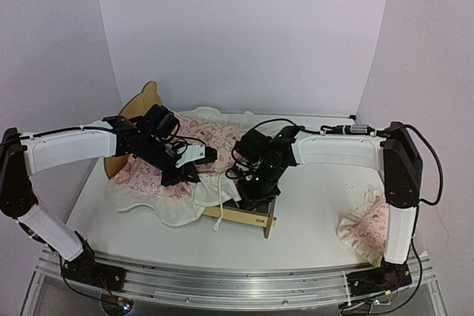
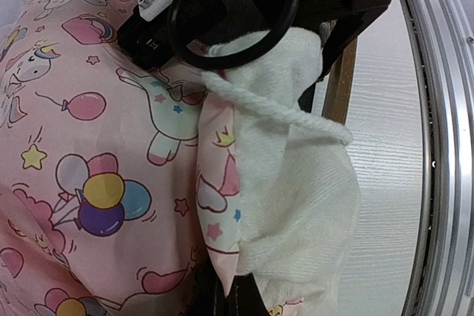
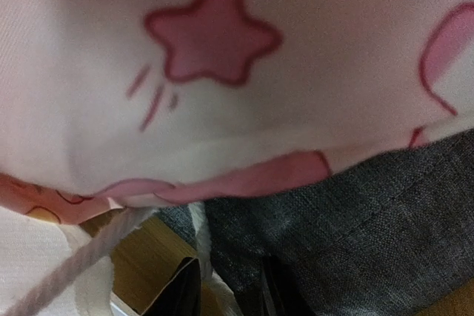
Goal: Set up the pet bed
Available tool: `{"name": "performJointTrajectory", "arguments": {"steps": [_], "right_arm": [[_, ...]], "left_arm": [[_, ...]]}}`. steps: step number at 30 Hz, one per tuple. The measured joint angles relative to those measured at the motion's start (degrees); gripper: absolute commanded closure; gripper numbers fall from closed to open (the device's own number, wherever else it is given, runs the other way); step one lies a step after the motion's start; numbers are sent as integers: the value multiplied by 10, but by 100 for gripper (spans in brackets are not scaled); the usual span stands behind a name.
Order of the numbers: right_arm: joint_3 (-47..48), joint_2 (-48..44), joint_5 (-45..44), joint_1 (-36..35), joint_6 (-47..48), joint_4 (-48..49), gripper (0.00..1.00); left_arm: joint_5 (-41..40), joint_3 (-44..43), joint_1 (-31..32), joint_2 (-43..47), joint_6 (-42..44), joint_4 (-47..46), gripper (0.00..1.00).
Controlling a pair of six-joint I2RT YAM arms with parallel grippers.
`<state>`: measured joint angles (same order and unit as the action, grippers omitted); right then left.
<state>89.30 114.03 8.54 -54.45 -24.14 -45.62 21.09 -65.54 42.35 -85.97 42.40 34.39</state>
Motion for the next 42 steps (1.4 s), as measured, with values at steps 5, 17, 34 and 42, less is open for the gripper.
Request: {"name": "performJointTrajectory", "arguments": {"steps": [5,17,34,42], "right_arm": [[-8,0,38,2,-15,9,100],[-27,12,158,4,-16,13,97],[22,20,87,-10,12,-27,51],[44,-84,62,-15,22,-84,63]], "left_arm": [[0,10,0,0,-7,-4,100],[21,16,-2,-2,-4,-4,99],[42,23,-2,-4,61,22,81],[41,22,-2,-4,62,24,82]]}}
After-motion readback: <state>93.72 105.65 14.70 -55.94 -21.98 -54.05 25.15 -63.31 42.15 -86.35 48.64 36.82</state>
